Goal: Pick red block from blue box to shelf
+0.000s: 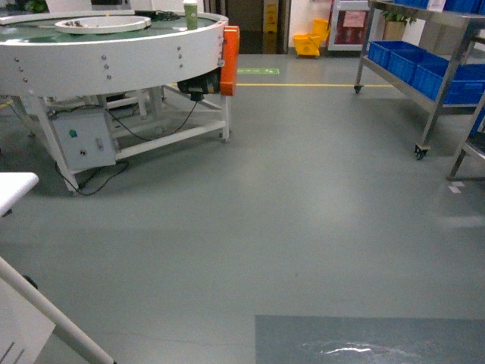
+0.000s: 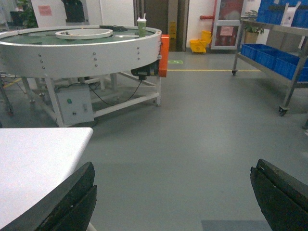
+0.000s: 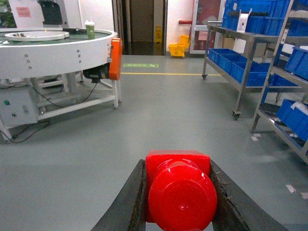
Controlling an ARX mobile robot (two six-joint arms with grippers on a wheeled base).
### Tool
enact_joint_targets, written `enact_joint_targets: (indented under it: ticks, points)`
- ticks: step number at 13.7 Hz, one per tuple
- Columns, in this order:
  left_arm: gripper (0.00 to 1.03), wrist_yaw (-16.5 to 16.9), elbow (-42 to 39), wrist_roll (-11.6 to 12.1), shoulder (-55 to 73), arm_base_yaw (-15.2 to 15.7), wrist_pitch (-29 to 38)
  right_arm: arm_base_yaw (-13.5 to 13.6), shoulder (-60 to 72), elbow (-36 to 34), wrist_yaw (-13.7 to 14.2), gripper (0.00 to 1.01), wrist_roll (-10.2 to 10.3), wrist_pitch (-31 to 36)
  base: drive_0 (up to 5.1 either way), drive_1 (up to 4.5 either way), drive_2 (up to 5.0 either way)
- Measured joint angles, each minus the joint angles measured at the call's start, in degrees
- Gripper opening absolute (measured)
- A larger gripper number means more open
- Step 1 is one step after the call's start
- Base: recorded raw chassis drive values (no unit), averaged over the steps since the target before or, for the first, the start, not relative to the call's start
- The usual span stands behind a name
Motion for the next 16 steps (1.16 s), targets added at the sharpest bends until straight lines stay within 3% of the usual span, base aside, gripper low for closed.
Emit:
enact_joint_targets:
  ticks: [16]
  points:
    - [0.98,0.04,0.0,0.02,0.0,0.0,0.11,0.0,0.0,0.0,0.0,0.28,0.0,-0.07,-1.5,-1.52,-1.5]
